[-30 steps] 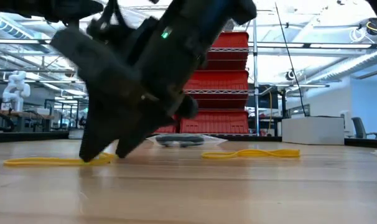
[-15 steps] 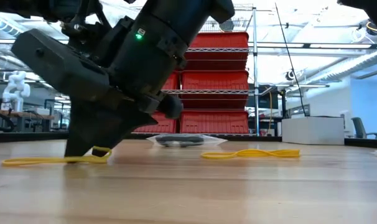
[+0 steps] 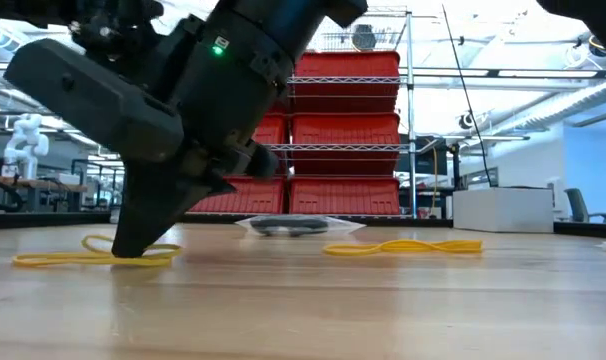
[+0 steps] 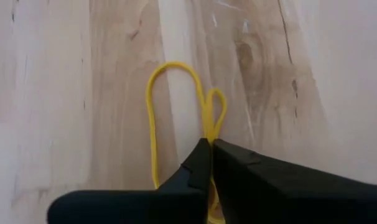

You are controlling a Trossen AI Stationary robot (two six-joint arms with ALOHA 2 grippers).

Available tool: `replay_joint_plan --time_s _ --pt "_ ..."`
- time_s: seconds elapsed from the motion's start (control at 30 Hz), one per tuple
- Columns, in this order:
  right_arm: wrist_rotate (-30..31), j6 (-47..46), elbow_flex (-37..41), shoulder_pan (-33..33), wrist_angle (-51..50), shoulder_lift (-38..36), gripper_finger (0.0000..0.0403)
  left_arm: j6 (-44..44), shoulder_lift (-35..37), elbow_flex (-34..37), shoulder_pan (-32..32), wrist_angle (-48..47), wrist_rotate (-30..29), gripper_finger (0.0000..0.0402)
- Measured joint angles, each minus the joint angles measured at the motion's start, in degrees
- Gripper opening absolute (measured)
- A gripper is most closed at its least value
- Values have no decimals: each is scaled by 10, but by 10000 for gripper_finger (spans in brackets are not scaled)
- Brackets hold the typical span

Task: Sort rubber bands
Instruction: Put the top yellow rubber band on the zip bag

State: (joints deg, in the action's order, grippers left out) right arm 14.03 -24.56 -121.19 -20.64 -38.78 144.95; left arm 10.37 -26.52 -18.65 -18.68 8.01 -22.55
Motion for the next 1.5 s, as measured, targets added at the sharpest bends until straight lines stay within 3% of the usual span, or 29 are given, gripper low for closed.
replay_joint_plan --time_s 0.3,0.63,0.87,1.03,1.2,1.5 --pt "32 89 -137 5 -156 2 0 20 0 0 0 7 0 0" --pt "113 157 -132 19 -205 -88 0 20 -7 0 11 11 0 0" --pt "217 215 -133 27 -212 -168 0 20 -38 0 11 26 0 0" --pt "244 266 -133 34 -200 -205 0 19 -69 0 11 46 0 0" --pt "300 305 -133 38 -190 -220 0 6 -92 0 11 57 0 0" --pt "328 343 -133 45 -188 -216 0 0 -106 0 10 76 13 0"
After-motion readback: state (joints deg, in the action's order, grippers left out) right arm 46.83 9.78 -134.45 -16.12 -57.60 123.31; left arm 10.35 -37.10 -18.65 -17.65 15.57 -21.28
